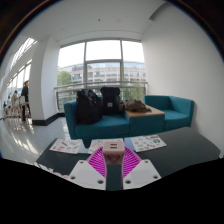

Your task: Unplug charger

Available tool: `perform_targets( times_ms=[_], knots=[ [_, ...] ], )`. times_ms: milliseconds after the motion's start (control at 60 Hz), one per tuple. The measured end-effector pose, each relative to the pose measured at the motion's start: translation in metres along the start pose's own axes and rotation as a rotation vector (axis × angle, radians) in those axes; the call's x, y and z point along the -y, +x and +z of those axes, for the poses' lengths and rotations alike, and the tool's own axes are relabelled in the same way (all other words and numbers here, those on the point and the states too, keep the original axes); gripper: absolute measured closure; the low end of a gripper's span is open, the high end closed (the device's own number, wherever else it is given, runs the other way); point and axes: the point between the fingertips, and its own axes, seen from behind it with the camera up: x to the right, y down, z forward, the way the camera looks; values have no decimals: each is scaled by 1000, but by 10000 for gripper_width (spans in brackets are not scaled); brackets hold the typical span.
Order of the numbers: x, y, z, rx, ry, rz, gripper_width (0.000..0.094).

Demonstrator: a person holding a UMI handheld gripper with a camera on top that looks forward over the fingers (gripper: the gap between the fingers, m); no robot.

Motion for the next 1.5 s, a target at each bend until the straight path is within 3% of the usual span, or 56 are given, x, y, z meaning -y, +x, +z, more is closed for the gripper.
perform_targets(
  times_ms=[117,533,733,833,900,1017,1183,1300,1500],
  knots=[
    [-99,11,19,-9,-148,-3,774],
    [-175,31,28,-27,-325,4,763],
    [-174,31,35,-47,-318,-23,630],
    [-181,33,37,-73,-349,-23,441],
    [-177,33,34,-73,-342,-33,409],
    [-137,29,15,-65,-283,-30,355],
    [-58,8,-43,-25,-167,4,161],
    [-38,-8,-98,6,-145,11,156],
    [-54,-13,-172,4,-153,-32,151]
  ],
)
